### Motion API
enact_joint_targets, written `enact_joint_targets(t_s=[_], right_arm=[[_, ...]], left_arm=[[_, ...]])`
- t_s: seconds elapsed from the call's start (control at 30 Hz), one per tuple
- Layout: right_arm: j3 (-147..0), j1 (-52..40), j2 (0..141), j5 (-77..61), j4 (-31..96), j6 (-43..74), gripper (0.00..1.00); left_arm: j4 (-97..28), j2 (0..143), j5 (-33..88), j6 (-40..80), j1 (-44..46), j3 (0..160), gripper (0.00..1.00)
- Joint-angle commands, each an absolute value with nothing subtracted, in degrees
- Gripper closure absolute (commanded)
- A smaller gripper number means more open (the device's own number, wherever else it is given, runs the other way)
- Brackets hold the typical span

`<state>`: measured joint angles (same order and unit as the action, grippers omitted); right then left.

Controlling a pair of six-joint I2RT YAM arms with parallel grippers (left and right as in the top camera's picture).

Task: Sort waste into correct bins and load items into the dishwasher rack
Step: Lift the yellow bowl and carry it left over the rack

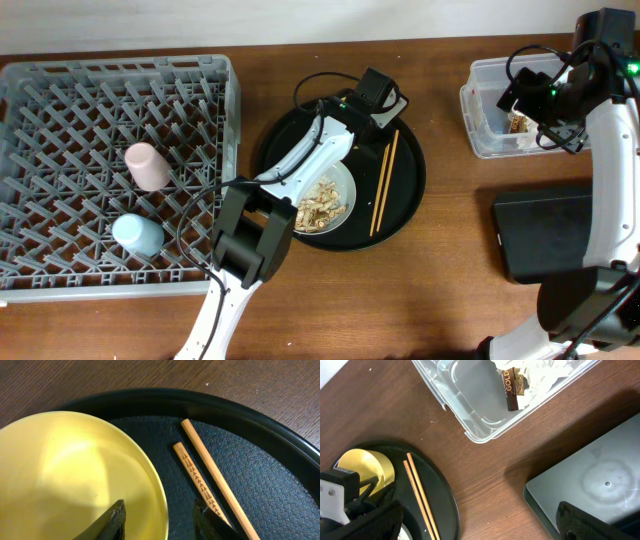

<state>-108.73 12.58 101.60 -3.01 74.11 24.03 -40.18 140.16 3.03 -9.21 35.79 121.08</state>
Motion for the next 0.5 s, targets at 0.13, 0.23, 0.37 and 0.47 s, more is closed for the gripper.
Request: enact_joint_targets(t_s=[0.13, 0.23, 0.37, 0.47], right_arm=[[-108.9, 12.8, 101.5, -2.7, 74.1, 24.5, 0.02], [-108.9, 12.8, 101.5, -2.7, 74.1, 24.5, 0.02], [-108.9, 12.8, 101.5, -2.7, 74.1, 24.5, 0.02], [-108.9, 12.8, 101.5, -2.7, 74.1, 24.5, 0.02]], left_arm=[[-40.1, 142.8, 0.6, -9.3, 35.8, 122.2, 0.73], [-40.8, 142.7, 0.6, -9.3, 35.8, 123.8, 0.92], [-47.1, 142.6, 0.7, -5.4, 35.7, 131.6, 0.99], [-53.1, 142.6, 2.7, -5.1, 35.7, 139.2, 0.99]])
